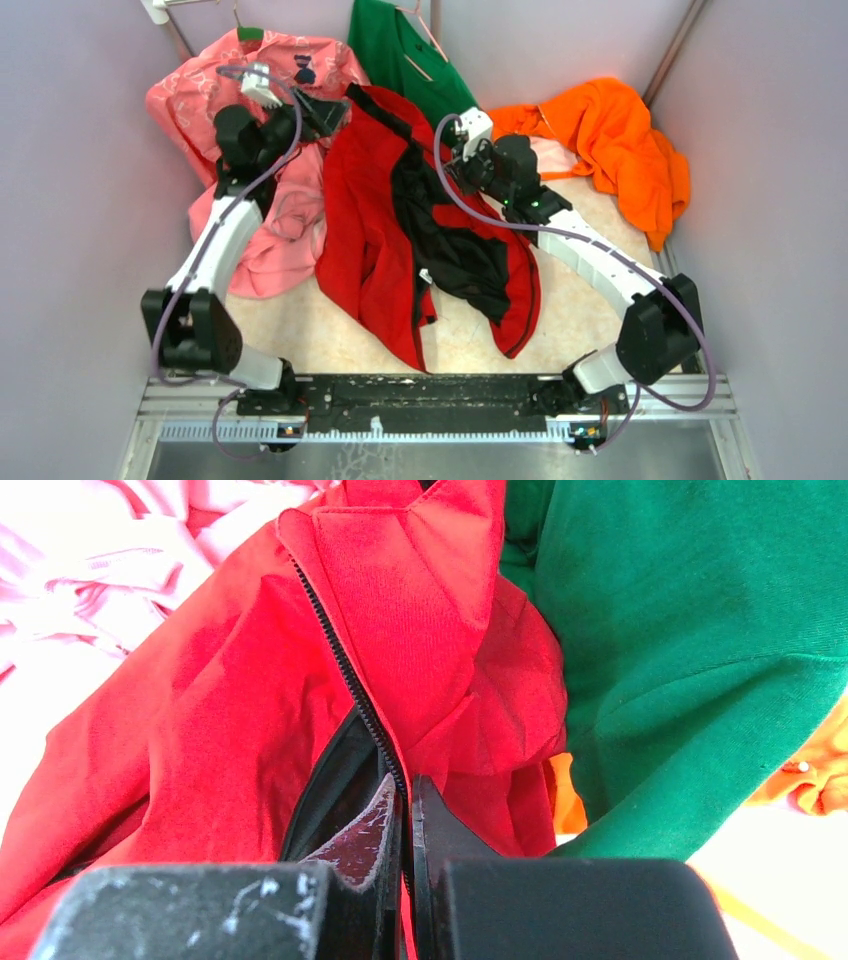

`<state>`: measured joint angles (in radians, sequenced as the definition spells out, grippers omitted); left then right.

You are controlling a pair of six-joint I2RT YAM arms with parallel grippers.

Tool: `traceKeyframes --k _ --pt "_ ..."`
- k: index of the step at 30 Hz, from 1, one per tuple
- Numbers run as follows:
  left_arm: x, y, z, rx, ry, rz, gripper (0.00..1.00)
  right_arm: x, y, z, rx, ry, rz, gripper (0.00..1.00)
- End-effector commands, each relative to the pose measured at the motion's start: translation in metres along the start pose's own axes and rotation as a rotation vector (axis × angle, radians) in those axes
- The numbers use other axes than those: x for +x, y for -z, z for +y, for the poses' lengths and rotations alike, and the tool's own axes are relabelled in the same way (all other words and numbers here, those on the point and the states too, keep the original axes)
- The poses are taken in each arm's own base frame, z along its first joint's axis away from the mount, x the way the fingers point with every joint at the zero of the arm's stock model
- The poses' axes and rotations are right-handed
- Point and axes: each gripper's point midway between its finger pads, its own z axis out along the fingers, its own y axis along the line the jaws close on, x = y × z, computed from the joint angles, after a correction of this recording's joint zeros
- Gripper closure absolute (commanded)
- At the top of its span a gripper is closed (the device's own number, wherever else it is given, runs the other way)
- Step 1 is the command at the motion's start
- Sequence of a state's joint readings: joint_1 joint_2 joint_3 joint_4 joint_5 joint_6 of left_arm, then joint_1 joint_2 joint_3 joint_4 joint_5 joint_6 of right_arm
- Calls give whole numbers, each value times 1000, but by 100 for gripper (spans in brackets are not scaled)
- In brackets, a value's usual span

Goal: Zip up the jacket
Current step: Flatten out the jacket at the center of the board.

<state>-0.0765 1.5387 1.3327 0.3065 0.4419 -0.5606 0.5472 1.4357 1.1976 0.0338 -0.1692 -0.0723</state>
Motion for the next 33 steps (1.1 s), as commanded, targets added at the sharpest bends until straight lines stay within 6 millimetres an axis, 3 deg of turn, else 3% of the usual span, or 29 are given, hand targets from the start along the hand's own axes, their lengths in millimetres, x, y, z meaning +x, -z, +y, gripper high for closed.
traceKeyframes --k 1,6,8,13,16,18,22,24,28,33 --pt "4 46 -43 142 -40 -22 2 -18 -8 1 -4 -17 -62 100" --pt "60 100 -64 246 84 37 2 -6 -23 9 -57 -58 -15 99" --pt "87 117 -75 286 126 76 2 0 -27 19 -117 -69 16 92" --pt "149 143 -109 358 158 157 2 19 -23 46 -298 -37 78 59" --pt "172 154 -126 401 189 200 2 27 -5 51 -374 18 94 33" --pt "183 160 -135 420 212 213 2 24 17 47 -398 62 71 23" --pt "202 174 -149 464 243 211 2 14 73 28 -459 85 -18 15" --pt "213 180 -152 478 264 221 2 19 98 24 -493 87 -48 14" --pt "230 185 -158 486 282 235 2 63 126 25 -524 149 17 10" --pt "247 188 -159 483 339 259 2 113 135 7 -406 258 131 10"
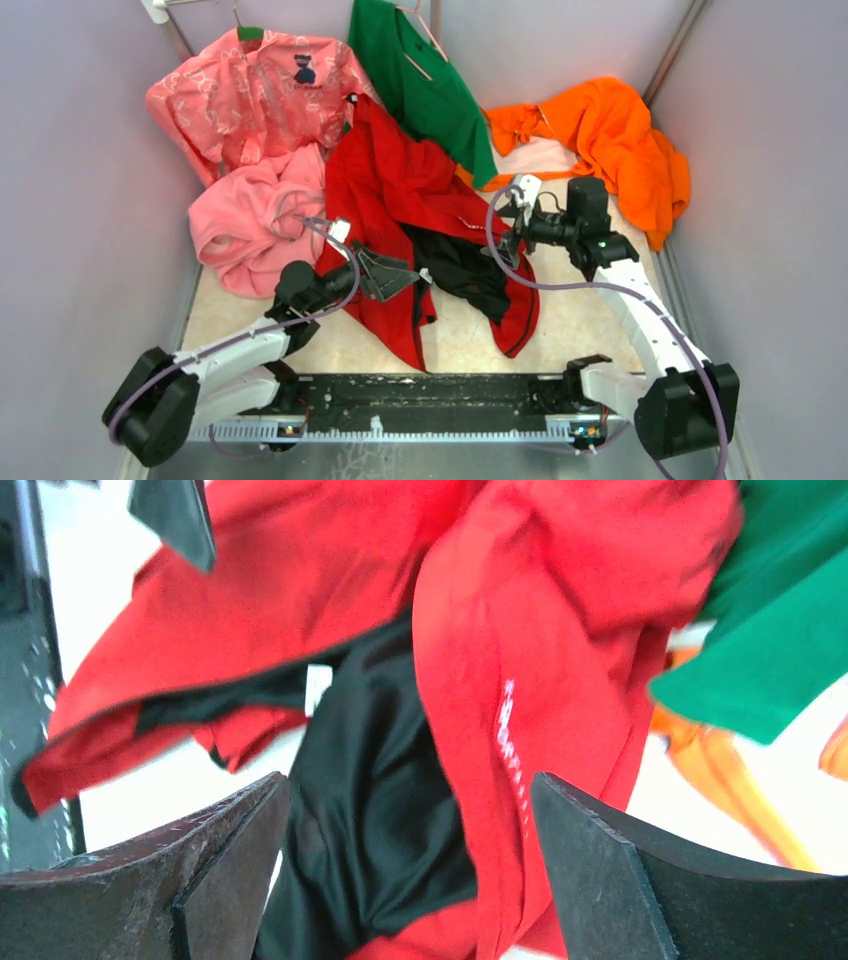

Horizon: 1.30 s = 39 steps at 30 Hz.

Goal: Zip up the jacket
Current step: Flatten out the jacket at the center of the board, then adjust the zipper on the jacket.

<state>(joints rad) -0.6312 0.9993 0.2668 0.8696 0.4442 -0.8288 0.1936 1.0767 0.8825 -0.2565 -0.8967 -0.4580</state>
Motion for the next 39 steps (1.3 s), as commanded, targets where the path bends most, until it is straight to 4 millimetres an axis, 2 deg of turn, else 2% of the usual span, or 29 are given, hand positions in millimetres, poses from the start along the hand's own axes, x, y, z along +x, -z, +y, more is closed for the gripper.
traceKeyframes --k 1,4,8,13,18,22,25,29,34,39 --pt "-2 -5 -9 47 16 -53 2 49 8 2 32 84 132 10" --pt "8 -14 -8 42 17 -16 2 74 12 -9 108 88 203 10" --pt "17 -26 -2 12 27 30 9 92 11 -25 183 53 263 12" --pt "27 -36 5 -11 73 64 20 104 6 -34 194 -26 310 29" --pt "38 -45 9 -20 115 110 31 103 1 -30 166 -82 298 50" --pt "46 -52 15 -45 138 147 36 103 -2 -27 156 -114 289 82" --pt "49 -56 18 -61 135 158 37 101 -3 -24 139 -138 283 93" --pt "55 -62 22 -73 133 179 38 92 -9 -14 80 -210 246 100" --pt "69 -69 23 -68 140 218 39 70 -19 9 -54 -331 143 100" --pt "82 -78 16 -26 127 254 36 62 -26 23 -149 -424 86 100"
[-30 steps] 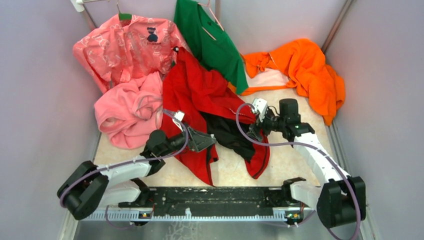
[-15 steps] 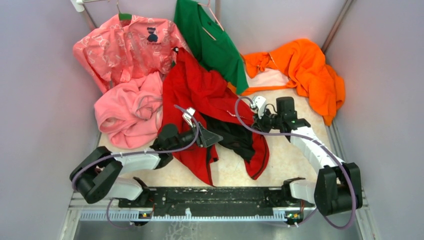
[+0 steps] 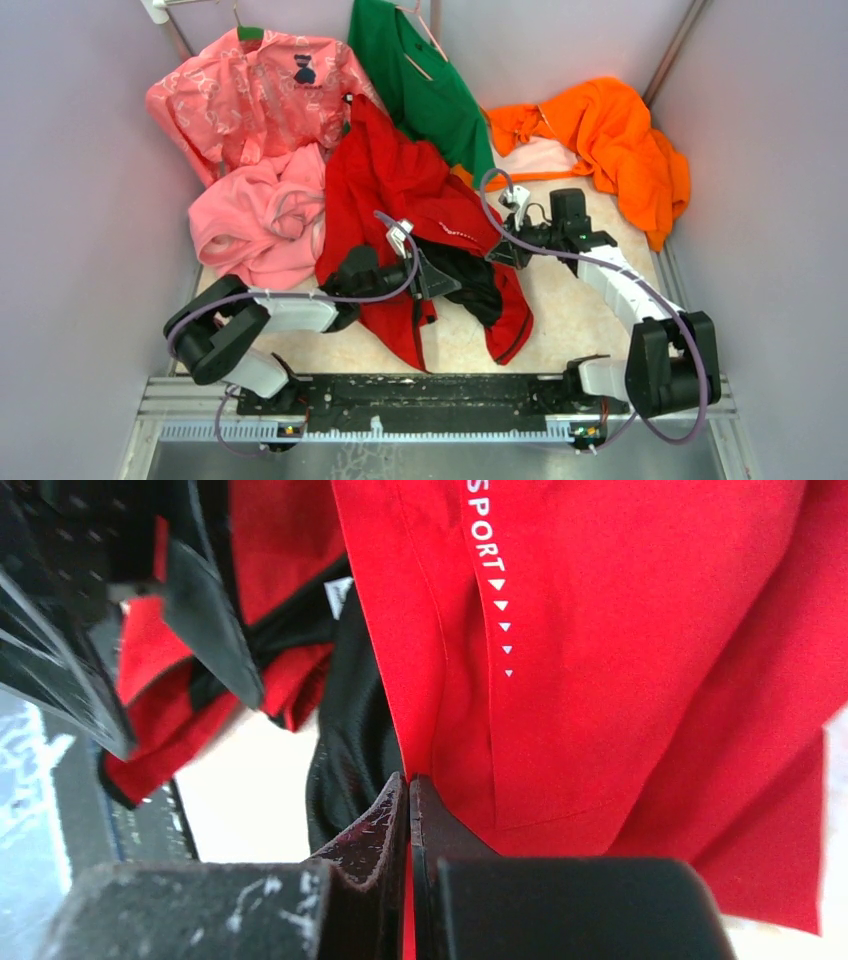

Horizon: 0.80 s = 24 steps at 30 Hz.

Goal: Zip up the jacket
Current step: Adjust the zipper on the jacket.

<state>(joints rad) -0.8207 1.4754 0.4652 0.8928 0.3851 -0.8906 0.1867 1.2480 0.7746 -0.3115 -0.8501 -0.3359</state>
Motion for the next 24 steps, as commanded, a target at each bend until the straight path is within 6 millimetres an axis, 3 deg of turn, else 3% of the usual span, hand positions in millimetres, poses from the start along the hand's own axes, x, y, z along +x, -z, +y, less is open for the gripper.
traceKeyframes --k 1,12,24 --pt "2 -15 -16 66 -50 18 36 -33 -2 21 -148 -34 -106 100" --pt "23 -60 -23 119 -28 106 42 -35 -4 23 -167 -61 -116 100" --pt "34 -81 -15 124 10 148 50 -33 -6 23 -180 -76 -111 100"
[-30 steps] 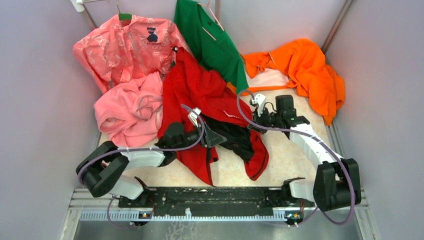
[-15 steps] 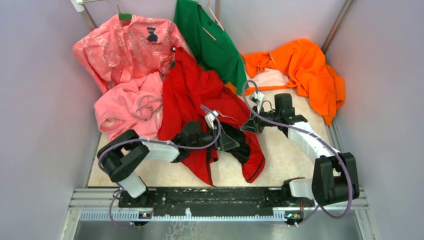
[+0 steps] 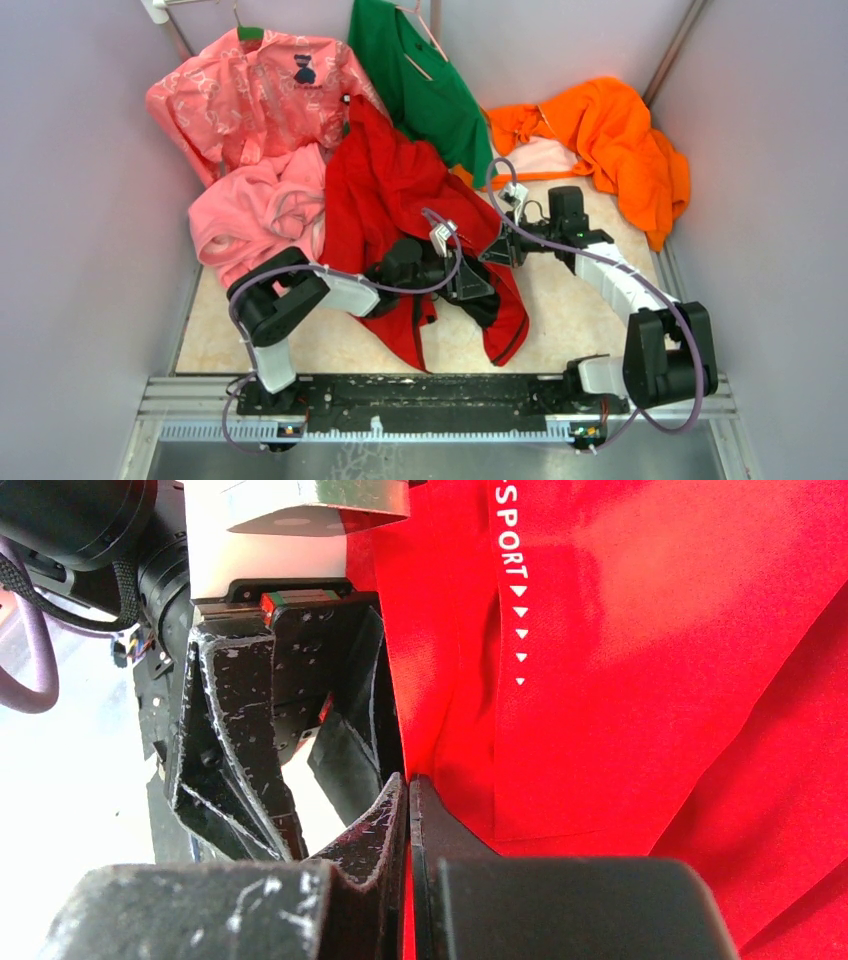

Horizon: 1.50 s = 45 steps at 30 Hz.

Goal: Zip up the jacket
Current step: Adjust the zipper on the jacket.

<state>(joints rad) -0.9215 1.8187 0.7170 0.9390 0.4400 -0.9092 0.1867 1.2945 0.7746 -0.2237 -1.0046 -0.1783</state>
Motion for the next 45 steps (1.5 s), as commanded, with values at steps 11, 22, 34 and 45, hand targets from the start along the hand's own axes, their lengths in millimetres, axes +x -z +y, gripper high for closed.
traceKeyframes --k 11,22,34,45 --pt "-2 -20 -13 76 2 17 72 -18 0 4 -39 47 -39 100" --pt "1 -7 1 -6 -89 13 100 -18 1 -5 19 60 -40 100" --pt "-9 20 22 -276 -383 125 100 -29 4 5 3 90 -95 100" --pt "-10 29 13 -466 -836 159 100 -22 -1 -8 52 12 -103 100"
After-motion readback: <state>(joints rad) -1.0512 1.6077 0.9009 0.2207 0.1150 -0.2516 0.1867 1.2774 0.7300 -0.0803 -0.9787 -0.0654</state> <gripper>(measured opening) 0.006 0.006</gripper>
